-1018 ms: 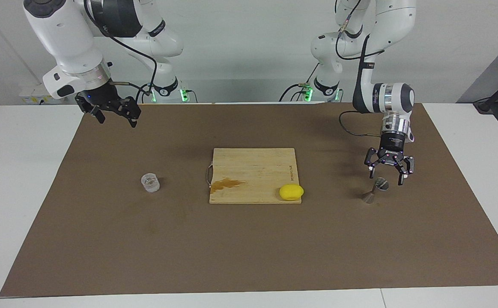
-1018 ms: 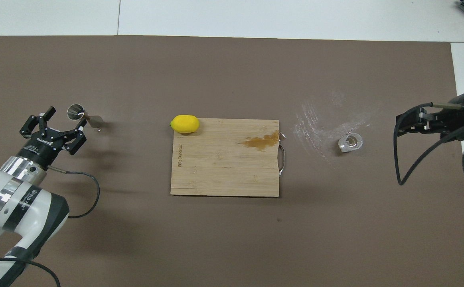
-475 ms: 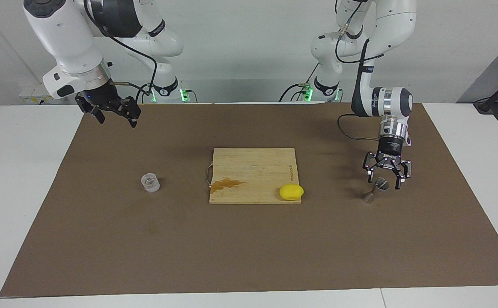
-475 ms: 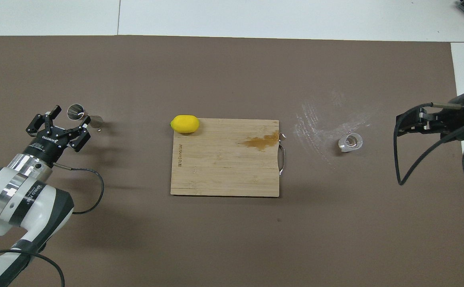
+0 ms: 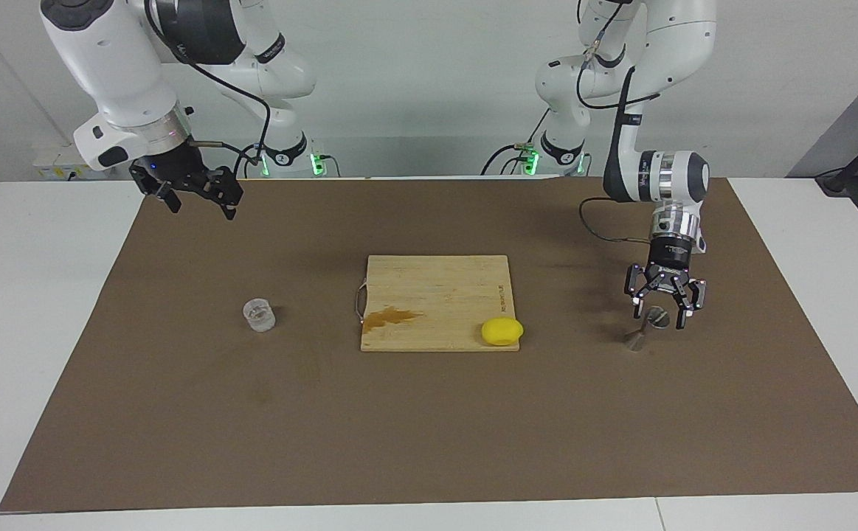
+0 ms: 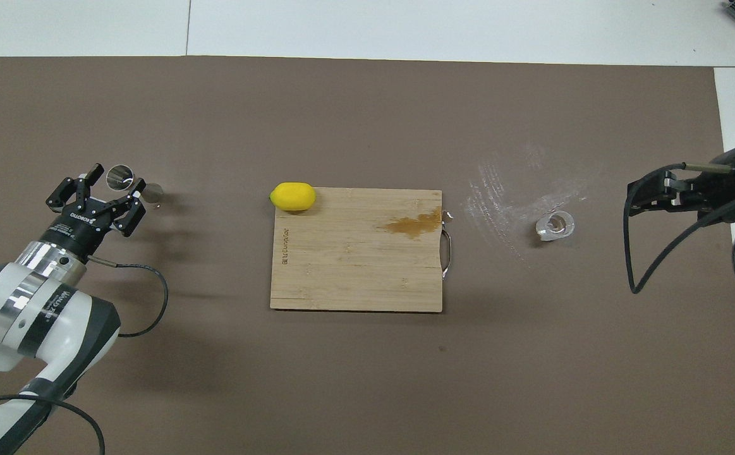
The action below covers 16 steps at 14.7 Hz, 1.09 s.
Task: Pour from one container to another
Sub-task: 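Reach the left gripper to the steel cup and close on it, then lift the steel cup with the left gripper over the cutting board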
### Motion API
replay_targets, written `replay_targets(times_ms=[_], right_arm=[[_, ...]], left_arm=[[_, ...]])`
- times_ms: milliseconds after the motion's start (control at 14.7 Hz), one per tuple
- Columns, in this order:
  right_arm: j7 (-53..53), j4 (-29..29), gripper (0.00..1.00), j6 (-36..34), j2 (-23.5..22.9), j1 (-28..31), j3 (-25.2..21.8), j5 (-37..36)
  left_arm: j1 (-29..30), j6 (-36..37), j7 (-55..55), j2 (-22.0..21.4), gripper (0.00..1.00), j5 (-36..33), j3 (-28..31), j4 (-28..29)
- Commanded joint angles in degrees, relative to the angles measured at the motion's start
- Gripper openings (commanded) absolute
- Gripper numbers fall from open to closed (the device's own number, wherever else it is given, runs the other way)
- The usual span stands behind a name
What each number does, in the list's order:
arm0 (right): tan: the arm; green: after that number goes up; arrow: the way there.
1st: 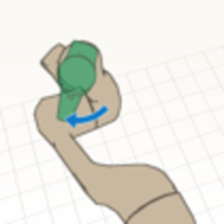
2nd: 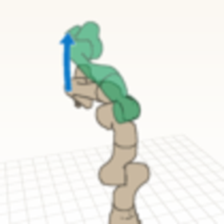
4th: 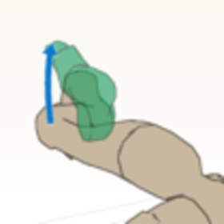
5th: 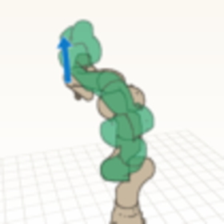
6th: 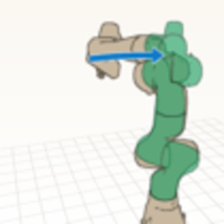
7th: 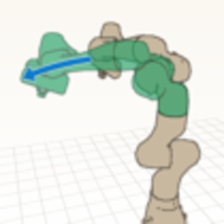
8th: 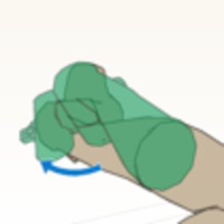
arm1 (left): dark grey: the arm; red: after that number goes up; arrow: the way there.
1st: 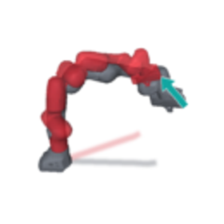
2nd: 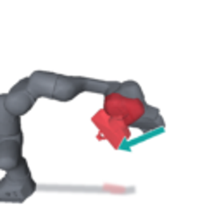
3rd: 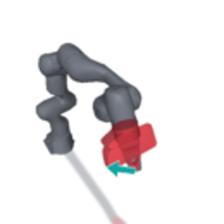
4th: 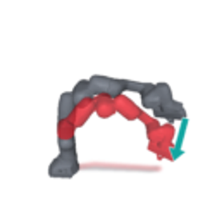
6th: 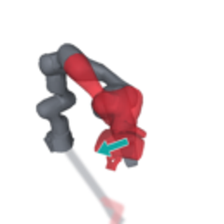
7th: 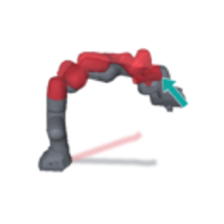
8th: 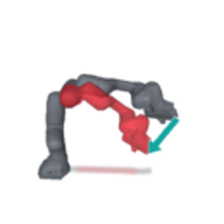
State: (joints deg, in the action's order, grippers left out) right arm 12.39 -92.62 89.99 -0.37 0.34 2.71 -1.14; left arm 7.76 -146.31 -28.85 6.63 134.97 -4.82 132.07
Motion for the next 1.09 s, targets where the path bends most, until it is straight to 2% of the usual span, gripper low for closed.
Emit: replay_targets(times_ms=[0,271,611,1018], right_arm=[[0.62,-1.42,1.0,0.36,1.42,0.71,0.37,1.31],[0.62,-1.42,1.0,0.36,1.42,0.8,0.37,1.31],[0.62,-1.42,1.0,0.36,1.42,0.8,0.37,1.31],[0.62,-1.42,1.0,0.36,1.42,0.71,0.37,1.31]], left_arm=[[0.59,0.41,0.99,1.1,0.79,1.79,-0.45,-1.37],[0.68,0.41,0.81,1.37,0.71,1.79,-0.45,-1.64],[0.86,0.41,0.81,1.63,0.67,1.79,-0.45,-1.64],[0.86,0.41,0.81,1.9,0.55,1.79,-0.62,-2.25]])
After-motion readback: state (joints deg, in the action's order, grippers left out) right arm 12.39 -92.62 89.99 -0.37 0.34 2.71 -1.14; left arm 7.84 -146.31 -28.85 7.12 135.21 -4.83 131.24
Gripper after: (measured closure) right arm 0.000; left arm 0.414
